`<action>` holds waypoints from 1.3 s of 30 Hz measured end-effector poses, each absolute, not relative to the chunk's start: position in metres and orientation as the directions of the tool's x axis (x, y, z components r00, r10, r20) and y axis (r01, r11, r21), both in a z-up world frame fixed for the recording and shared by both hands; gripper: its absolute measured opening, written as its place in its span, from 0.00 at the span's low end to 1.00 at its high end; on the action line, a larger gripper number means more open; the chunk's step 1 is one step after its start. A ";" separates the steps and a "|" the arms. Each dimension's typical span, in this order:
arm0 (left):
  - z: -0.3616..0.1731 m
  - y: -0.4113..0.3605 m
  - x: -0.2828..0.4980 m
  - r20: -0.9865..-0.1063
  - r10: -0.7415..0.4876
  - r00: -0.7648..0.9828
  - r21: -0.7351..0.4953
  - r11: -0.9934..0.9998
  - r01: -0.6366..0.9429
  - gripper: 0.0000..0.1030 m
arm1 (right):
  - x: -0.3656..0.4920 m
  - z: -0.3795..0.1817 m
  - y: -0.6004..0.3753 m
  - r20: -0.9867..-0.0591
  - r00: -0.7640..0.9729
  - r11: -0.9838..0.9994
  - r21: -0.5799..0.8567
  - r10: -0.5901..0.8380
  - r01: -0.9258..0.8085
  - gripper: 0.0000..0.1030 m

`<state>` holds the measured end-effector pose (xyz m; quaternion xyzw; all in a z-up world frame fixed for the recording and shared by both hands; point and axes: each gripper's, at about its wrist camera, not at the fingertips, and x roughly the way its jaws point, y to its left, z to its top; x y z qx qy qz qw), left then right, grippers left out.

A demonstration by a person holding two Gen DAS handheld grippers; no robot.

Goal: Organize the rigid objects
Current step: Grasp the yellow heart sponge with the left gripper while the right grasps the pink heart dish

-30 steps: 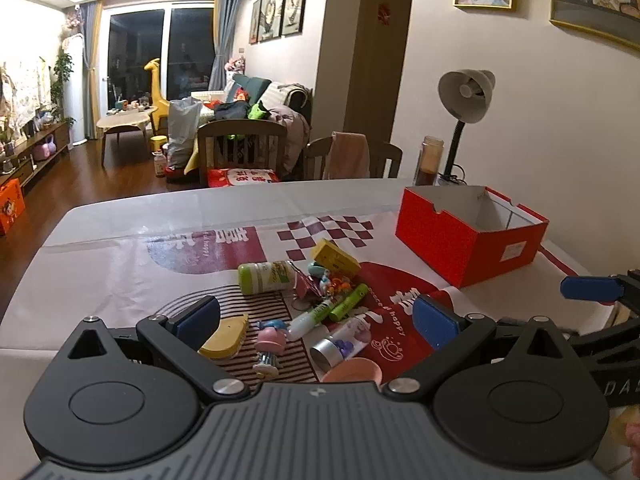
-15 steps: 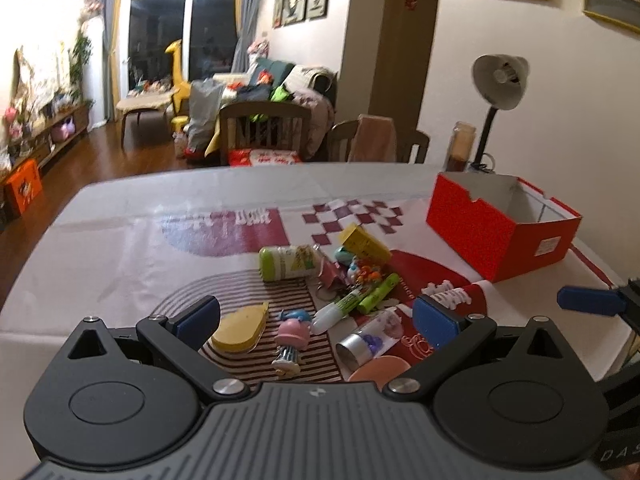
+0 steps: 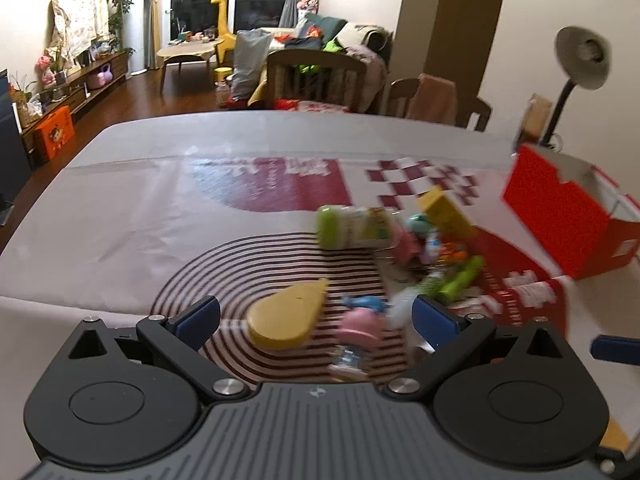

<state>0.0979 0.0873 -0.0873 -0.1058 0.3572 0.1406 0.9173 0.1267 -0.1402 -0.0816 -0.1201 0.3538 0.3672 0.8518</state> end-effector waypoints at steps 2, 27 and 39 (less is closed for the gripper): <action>-0.098 0.096 0.105 -0.702 0.194 0.685 -0.077 0.936 -0.344 0.99 | 0.131 -0.091 -0.135 -0.710 0.460 0.688 0.049 0.534 -0.724 0.91; -0.144 0.111 0.147 -0.769 0.169 0.616 -0.023 0.956 -0.291 0.62 | 0.154 -0.145 -0.098 -0.828 0.315 0.612 0.042 0.464 -0.790 0.80; -0.141 0.107 0.147 -0.769 0.169 0.616 -0.019 0.958 -0.287 0.55 | 0.152 -0.139 -0.103 -0.816 0.341 0.628 0.036 0.468 -0.777 0.68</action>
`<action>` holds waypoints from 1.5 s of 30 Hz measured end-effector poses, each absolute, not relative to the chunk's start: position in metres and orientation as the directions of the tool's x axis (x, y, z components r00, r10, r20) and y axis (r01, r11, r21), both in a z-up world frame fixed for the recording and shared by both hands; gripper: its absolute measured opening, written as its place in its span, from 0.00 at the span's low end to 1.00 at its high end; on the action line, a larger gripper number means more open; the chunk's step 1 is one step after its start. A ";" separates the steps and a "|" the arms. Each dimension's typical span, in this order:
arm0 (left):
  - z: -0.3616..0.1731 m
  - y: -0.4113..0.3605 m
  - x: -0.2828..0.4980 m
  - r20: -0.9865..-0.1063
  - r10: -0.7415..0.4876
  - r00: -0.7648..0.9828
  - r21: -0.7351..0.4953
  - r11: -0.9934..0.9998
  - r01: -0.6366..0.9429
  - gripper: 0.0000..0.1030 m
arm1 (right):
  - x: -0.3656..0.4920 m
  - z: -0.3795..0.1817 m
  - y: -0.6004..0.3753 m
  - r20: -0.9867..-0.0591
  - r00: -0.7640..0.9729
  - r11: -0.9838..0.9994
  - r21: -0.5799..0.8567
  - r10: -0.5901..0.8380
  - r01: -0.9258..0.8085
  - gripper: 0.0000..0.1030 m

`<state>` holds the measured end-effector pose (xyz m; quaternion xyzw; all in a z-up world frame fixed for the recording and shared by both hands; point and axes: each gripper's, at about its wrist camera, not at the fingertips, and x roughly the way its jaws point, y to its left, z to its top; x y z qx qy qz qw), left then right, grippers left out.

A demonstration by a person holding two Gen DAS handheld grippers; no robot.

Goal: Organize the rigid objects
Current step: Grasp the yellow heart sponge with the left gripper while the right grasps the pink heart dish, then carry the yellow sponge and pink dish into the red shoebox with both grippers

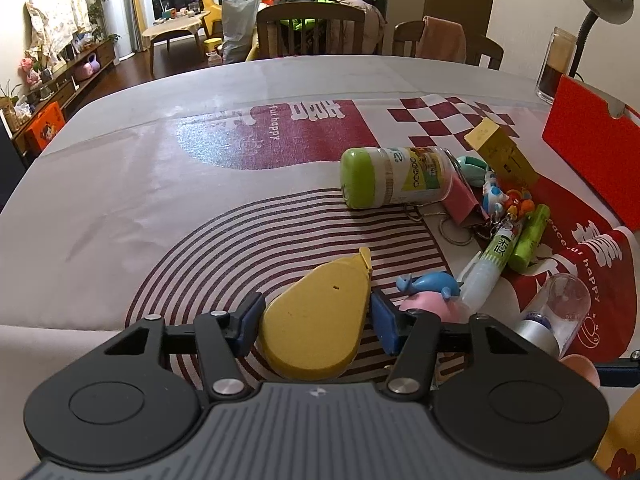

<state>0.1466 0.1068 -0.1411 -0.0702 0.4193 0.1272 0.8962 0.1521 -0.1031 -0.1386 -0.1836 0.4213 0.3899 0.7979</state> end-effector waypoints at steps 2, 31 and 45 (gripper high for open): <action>-0.141 0.106 0.144 -0.770 0.170 0.615 -0.019 0.958 -0.288 0.55 | 0.149 -0.136 -0.105 -0.814 0.346 0.630 0.032 0.467 -0.776 0.68; -0.042 0.076 0.078 -0.723 0.087 0.685 -0.115 0.963 -0.243 0.54 | 0.129 -0.039 -0.155 -0.748 0.518 0.763 -0.025 0.415 -0.646 0.68; 0.007 0.018 0.125 -0.694 0.027 0.720 -0.106 0.985 -0.139 0.54 | 0.195 0.009 -0.221 -0.697 0.596 0.820 -0.021 0.398 -0.572 0.68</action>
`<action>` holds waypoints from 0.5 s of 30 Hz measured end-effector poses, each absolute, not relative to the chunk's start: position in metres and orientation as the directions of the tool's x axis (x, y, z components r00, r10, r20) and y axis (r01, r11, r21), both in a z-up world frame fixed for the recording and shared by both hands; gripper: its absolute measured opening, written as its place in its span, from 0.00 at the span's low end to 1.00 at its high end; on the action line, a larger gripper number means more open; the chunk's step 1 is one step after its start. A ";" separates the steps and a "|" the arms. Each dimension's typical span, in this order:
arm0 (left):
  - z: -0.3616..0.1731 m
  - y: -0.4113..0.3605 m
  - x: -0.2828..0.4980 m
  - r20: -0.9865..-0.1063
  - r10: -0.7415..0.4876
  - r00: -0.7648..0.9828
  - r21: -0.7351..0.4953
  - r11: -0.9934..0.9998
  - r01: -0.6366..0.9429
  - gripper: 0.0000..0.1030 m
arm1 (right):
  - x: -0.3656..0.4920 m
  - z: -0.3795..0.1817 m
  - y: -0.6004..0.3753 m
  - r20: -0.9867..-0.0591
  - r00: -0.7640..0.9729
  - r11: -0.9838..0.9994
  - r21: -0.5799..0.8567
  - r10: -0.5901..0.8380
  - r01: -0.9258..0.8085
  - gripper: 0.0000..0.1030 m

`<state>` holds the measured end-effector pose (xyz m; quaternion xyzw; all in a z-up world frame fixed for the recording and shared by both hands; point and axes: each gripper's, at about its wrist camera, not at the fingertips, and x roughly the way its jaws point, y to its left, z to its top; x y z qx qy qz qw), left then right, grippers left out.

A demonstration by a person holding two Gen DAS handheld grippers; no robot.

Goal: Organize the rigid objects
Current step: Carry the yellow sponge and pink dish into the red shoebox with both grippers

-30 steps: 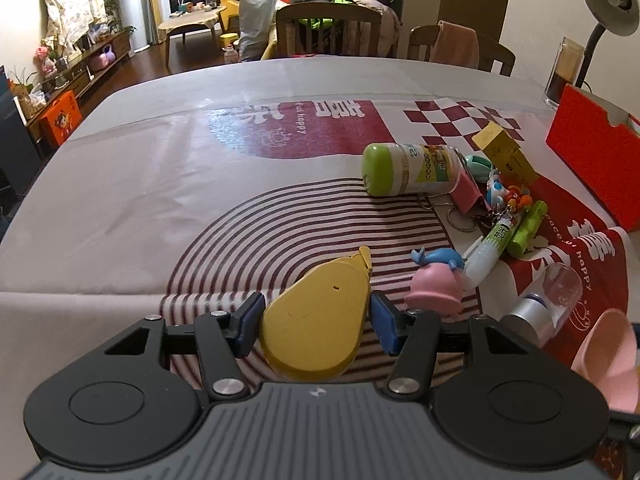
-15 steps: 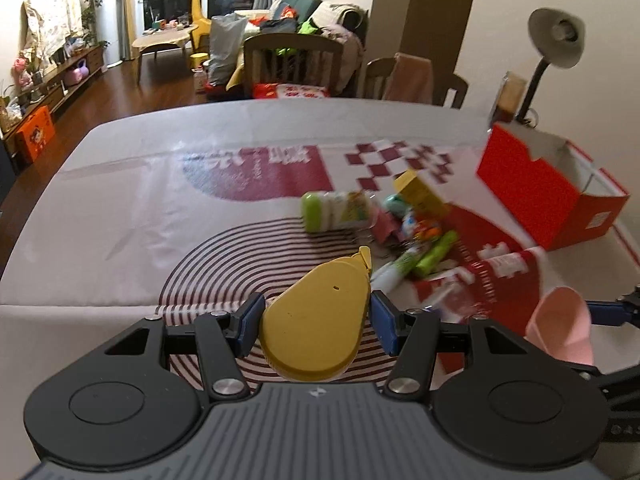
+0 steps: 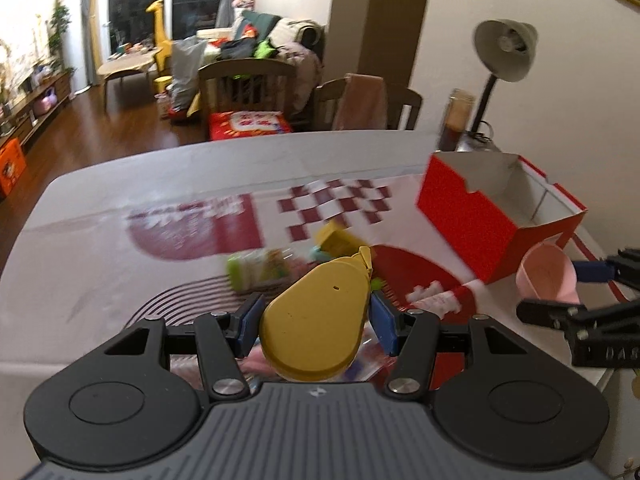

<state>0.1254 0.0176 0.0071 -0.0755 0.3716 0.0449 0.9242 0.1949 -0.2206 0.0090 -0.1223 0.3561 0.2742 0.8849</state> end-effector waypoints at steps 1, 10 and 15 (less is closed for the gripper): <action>0.008 0.010 0.133 -0.695 0.020 0.719 -0.106 0.986 -0.129 0.54 | 0.204 0.010 -0.229 -0.695 0.599 0.822 -0.020 0.398 -0.570 0.68; 0.014 -0.070 0.222 -0.698 -0.051 0.714 -0.118 0.992 -0.044 0.54 | 0.291 0.008 -0.292 -0.697 0.622 0.838 -0.055 0.357 -0.542 0.68; 0.016 -0.109 0.268 -0.695 -0.080 0.714 -0.114 0.993 0.000 0.54 | 0.330 0.001 -0.322 -0.707 0.630 0.851 -0.077 0.321 -0.520 0.68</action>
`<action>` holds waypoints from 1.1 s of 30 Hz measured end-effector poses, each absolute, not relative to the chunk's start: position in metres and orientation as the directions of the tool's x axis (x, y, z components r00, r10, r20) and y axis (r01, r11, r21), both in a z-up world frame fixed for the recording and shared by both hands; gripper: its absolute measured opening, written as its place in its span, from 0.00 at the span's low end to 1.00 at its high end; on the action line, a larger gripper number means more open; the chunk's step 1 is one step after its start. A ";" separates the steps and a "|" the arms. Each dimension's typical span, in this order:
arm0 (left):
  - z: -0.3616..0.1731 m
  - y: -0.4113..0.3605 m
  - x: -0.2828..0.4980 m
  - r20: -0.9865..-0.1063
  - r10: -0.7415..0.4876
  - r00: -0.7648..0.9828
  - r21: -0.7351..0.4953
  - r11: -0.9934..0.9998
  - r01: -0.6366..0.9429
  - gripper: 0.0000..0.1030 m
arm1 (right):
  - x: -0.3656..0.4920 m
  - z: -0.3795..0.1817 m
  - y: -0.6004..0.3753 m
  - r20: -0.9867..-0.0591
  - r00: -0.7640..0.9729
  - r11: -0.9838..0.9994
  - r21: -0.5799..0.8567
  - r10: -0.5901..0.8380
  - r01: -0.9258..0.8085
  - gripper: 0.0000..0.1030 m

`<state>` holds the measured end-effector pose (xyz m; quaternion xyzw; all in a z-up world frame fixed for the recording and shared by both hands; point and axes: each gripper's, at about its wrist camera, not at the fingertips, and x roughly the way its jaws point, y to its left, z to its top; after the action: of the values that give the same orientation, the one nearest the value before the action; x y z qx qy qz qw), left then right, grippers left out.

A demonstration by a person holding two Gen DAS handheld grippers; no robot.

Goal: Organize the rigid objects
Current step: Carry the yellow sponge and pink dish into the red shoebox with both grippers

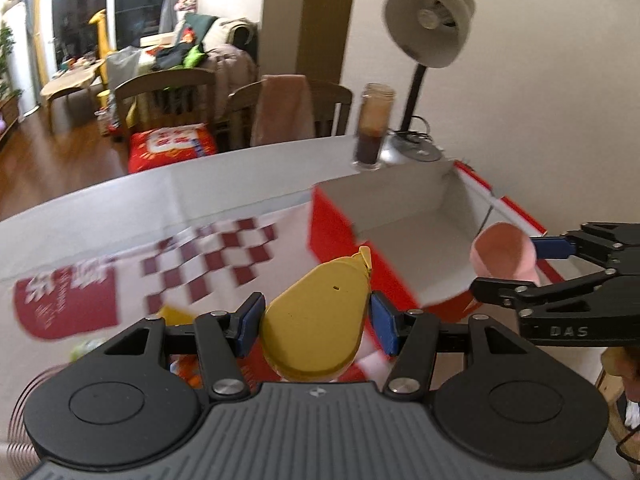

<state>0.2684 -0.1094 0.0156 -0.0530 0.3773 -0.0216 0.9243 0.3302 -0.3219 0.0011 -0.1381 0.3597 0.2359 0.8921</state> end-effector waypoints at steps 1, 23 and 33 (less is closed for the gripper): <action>0.017 -0.118 0.279 -0.695 -0.084 0.714 -0.111 0.994 0.009 0.54 | 0.338 -0.001 -0.327 -0.709 0.630 0.852 -0.080 0.316 -0.517 0.68; -0.028 -0.235 0.452 -0.777 -0.084 0.624 0.018 0.988 0.154 0.54 | 0.455 -0.054 -0.375 -0.811 0.521 0.839 -0.072 0.265 -0.539 0.68; -0.069 -0.253 0.497 -0.849 -0.055 0.526 0.044 0.984 0.173 0.54 | 0.475 -0.078 -0.375 -0.858 0.458 0.814 -0.087 0.232 -0.575 0.68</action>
<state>0.4971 -0.2534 -0.0689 0.0615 0.4825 -0.0655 0.8713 0.4754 -0.3752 -0.0782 -0.1861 0.4607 0.2420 0.8334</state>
